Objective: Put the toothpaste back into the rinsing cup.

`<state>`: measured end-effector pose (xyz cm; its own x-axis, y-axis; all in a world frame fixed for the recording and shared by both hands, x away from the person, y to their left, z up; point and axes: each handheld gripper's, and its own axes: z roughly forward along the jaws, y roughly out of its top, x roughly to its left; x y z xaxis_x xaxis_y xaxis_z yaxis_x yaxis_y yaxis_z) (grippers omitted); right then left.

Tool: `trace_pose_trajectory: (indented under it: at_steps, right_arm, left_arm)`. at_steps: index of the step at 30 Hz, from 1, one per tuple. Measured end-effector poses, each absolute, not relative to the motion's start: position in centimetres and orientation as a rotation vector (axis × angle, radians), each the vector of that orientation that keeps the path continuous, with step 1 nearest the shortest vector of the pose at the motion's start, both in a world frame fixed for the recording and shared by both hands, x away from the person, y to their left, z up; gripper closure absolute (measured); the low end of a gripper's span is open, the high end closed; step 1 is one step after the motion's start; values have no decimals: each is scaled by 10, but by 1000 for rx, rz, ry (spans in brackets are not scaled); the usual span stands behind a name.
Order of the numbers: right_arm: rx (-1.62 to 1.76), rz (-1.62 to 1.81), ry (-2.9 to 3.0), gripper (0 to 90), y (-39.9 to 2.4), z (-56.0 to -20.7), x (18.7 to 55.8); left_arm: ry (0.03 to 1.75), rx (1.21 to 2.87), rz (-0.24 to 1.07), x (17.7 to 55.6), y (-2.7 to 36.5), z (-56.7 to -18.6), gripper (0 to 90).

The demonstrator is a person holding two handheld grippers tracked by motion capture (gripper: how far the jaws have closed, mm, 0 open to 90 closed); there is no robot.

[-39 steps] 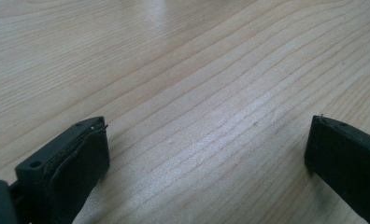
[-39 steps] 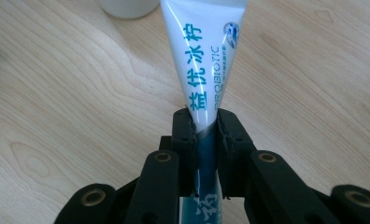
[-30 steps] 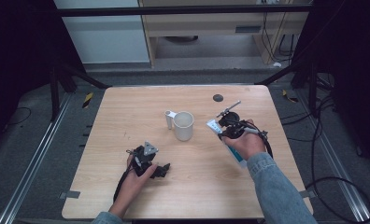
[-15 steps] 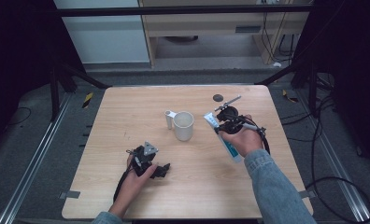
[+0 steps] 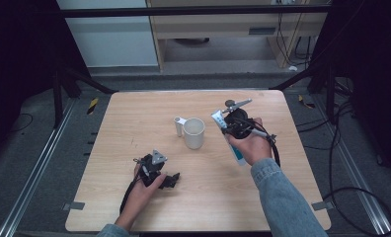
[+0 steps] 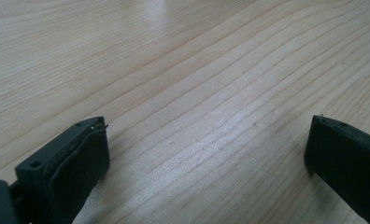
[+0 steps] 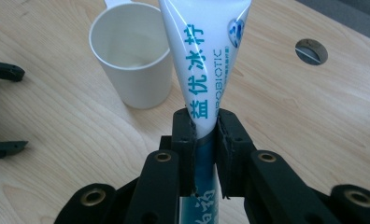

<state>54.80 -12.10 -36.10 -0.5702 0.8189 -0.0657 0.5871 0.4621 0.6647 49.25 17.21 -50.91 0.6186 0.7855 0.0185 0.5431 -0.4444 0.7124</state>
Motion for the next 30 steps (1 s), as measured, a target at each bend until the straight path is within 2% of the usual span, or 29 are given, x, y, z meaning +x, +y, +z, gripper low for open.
trace_pose_trajectory:
  at_steps: [30]
  right_arm:
    - [1160,980,2231,791,-99,-341,551]
  left_arm:
    - [1038,2161,458,493,172,-509,0]
